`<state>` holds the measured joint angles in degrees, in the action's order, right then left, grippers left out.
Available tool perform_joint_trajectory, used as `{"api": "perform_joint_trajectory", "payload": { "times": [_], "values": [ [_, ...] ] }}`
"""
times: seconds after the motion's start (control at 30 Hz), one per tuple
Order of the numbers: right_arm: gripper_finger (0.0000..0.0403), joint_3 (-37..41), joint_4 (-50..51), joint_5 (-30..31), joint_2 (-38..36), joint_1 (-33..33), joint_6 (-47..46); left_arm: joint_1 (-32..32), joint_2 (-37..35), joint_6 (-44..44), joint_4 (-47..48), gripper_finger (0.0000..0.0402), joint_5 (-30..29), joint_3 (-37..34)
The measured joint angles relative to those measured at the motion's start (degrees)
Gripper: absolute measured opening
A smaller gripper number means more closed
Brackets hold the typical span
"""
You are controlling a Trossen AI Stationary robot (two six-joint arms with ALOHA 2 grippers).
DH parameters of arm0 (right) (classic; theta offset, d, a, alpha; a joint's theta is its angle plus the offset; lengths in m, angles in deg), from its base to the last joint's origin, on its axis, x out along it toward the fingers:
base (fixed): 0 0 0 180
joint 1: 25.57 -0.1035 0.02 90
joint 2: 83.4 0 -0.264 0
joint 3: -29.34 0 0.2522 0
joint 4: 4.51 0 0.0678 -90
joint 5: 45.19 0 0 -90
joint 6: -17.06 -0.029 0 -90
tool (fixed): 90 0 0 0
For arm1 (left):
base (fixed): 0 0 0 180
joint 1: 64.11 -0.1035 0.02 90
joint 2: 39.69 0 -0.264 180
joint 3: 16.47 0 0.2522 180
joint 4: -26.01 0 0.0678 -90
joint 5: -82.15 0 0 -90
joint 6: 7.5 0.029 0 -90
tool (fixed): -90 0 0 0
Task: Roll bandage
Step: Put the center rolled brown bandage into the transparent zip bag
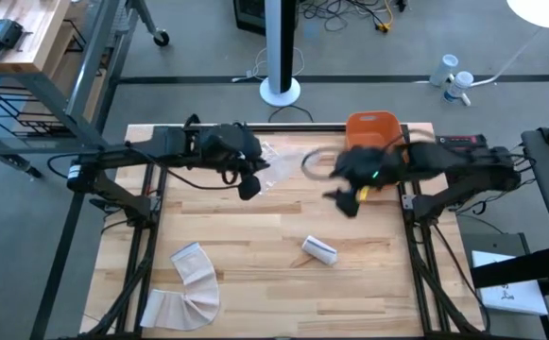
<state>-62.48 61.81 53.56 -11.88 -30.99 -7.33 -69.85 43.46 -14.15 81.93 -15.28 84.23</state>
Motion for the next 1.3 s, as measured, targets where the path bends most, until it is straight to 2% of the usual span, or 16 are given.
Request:
{"api": "perform_joint_trajectory", "payload": {
  "times": [0.27, 0.43, 0.6, 0.73, 0.83, 0.97, 1.07, 1.3],
  "values": [
    [0.0333, 12.66, -8.48, -1.09, 6.49, -7.90, -11.62, -0.49, -3.38, -1.10, -6.57, 0.0000, -1.60, -13.08],
    [0.0328, 15.60, -15.10, -4.48, 14.55, -13.22, -18.51, -0.92, -5.91, 0.72, -10.98, 0.0000, -2.08, -20.68],
    [0.0325, 11.24, -14.25, -4.73, 24.63, -16.68, -22.68, -0.85, -7.47, 4.35, -11.55, 0.0000, -2.10, -24.41],
    [0.0325, 6.07, -7.48, -4.10, 31.32, -16.59, -25.73, -0.85, -8.45, 6.90, -12.25, 0.0000, -2.02, -25.93],
    [0.0325, 2.69, -3.99, -2.32, 34.32, -16.43, -27.29, -0.85, -8.62, 7.63, -12.62, 0.0000, 0.33, -26.29],
    [0.0321, -0.89, -0.12, 1.00, 35.57, -16.45, -29.45, -0.82, -8.63, 6.91, -13.57, 0.0000, 3.84, -27.51],
    [0.0315, -1.95, -0.21, 3.28, 35.10, -16.45, -30.37, -0.22, -9.00, 5.48, -16.23, 0.0000, 4.09, -30.00],
    [0.0313, -0.27, -0.96, 2.79, 35.43, -16.32, -26.50, 1.97, -10.37, 4.13, -20.58, 0.0000, 5.25, -35.26]
  ]
}}
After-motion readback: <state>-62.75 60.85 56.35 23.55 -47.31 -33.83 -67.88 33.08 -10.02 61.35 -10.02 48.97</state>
